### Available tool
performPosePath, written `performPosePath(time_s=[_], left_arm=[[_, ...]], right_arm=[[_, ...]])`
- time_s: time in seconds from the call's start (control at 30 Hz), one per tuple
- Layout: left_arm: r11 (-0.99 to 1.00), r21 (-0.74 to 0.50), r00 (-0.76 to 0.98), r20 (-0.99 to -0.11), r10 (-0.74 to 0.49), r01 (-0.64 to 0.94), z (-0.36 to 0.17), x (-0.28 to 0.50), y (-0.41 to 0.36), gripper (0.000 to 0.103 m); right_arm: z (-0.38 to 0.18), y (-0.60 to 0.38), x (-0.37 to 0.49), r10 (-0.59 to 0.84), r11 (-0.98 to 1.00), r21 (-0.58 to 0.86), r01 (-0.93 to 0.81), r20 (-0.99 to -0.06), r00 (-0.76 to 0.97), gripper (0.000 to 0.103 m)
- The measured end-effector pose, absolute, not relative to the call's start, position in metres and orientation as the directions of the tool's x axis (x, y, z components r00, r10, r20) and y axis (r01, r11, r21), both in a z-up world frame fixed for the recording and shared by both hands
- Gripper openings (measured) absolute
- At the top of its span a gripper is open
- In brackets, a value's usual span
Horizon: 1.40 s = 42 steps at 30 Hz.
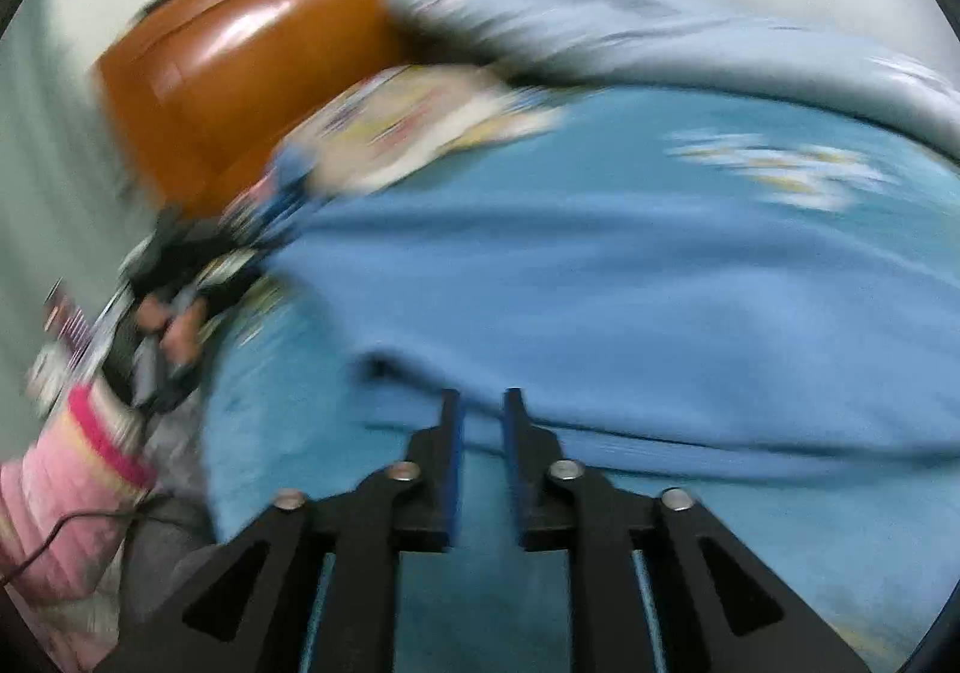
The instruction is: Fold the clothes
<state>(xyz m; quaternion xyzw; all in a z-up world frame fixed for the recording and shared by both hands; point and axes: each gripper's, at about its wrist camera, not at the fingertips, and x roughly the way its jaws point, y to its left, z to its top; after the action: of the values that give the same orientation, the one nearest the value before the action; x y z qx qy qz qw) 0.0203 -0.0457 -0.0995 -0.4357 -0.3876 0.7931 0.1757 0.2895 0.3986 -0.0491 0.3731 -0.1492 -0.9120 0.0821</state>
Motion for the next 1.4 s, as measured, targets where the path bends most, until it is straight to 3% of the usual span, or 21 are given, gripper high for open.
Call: performPosePath(time_s=[0.03, 0.17, 0.3, 0.57, 0.6, 0.63, 0.73, 0.97, 1.07, 1.23, 1.4], left_arm=[[-0.642, -0.765, -0.559, -0.557, 0.614, 0.057, -0.099, 0.021, -0.046, 0.018], [-0.636, -0.769, -0.557, -0.559, 0.614, 0.071, -0.102, 0.019, -0.049, 0.021], [-0.625, -0.776, -0.554, -0.559, 0.617, 0.086, -0.104, 0.020, -0.050, 0.022], [-0.628, -0.772, -0.549, -0.568, 0.614, 0.096, -0.101, 0.018, -0.048, 0.022], [-0.628, -0.772, -0.547, -0.568, 0.615, 0.098, -0.101, 0.018, -0.048, 0.022], [-0.627, -0.773, -0.545, -0.569, 0.615, 0.099, -0.101, 0.018, -0.048, 0.022], [-0.634, -0.768, -0.546, -0.570, 0.614, 0.089, -0.095, 0.018, -0.046, 0.021], [-0.593, -0.805, -0.567, -0.480, 0.669, -0.018, -0.062, 0.026, -0.040, 0.019], [-0.581, -0.813, -0.567, -0.464, 0.681, -0.033, -0.065, 0.032, -0.042, 0.019], [-0.554, -0.830, -0.525, -0.503, 0.687, 0.071, -0.103, 0.034, -0.053, 0.019], [-0.581, -0.812, -0.532, -0.519, 0.669, 0.061, -0.100, 0.036, -0.049, 0.020]], right_arm=[[-0.047, 0.426, 0.301, -0.194, -0.937, 0.344, -0.058, -0.652, -0.733, 0.040], [-0.056, 0.549, 0.354, 0.065, -0.730, 0.476, -0.490, -0.666, -0.744, 0.041], [-0.077, 0.607, 0.369, 0.092, -0.556, 0.585, -0.590, -0.662, -0.744, 0.041], [-0.087, 0.639, 0.330, 0.086, -0.530, 0.643, -0.552, -0.607, -0.790, 0.041], [-0.088, 0.642, 0.327, 0.085, -0.519, 0.657, -0.547, -0.597, -0.798, 0.035], [-0.090, 0.645, 0.324, 0.085, -0.506, 0.669, -0.545, -0.590, -0.803, 0.019], [-0.085, 0.649, 0.321, 0.091, -0.517, 0.657, -0.549, -0.596, -0.798, 0.008], [-0.021, 0.646, 0.337, 0.153, -0.660, 0.581, -0.476, -0.517, -0.842, 0.007], [-0.028, 0.651, 0.342, 0.149, -0.656, 0.563, -0.502, -0.555, -0.818, 0.007], [-0.070, 0.658, 0.345, 0.110, -0.589, 0.574, -0.569, -0.640, -0.760, 0.007], [-0.030, 0.632, 0.334, 0.191, -0.687, 0.465, -0.558, -0.626, -0.756, 0.007]])
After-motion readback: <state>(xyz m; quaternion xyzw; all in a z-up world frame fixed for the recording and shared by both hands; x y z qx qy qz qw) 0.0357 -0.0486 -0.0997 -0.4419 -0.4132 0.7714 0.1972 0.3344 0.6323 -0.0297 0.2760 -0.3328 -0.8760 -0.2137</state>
